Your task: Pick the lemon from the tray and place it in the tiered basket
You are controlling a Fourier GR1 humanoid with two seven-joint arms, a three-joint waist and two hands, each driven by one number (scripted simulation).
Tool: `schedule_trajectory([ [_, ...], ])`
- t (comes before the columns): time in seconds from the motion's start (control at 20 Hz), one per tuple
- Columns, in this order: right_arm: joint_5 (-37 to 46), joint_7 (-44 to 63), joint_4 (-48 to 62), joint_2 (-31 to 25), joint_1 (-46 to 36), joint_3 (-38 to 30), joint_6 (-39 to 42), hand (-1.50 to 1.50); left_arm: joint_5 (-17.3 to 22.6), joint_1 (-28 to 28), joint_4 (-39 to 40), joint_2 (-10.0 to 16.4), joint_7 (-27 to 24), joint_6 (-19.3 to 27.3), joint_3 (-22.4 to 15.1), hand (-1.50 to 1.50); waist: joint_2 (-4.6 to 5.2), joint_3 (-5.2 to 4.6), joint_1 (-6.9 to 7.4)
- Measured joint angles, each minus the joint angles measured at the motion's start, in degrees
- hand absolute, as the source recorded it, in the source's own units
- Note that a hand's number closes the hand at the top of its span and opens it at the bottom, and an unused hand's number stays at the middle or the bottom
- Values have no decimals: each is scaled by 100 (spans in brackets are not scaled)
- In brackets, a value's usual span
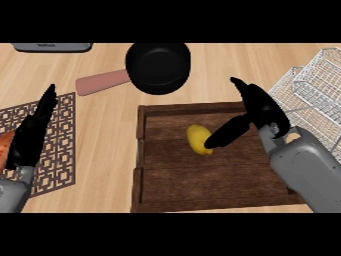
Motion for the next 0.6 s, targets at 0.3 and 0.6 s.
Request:
schedule_trajectory([
  [0.3,81,95,72,194,-49,135,109,-150,-50,72,-42,-44,34,-50,87,0,-10,2,-47],
  [0.6,464,122,182,383,-33,473,179,-150,-133,46,1,-164,29,-60,127,0,-13,1,-70],
])
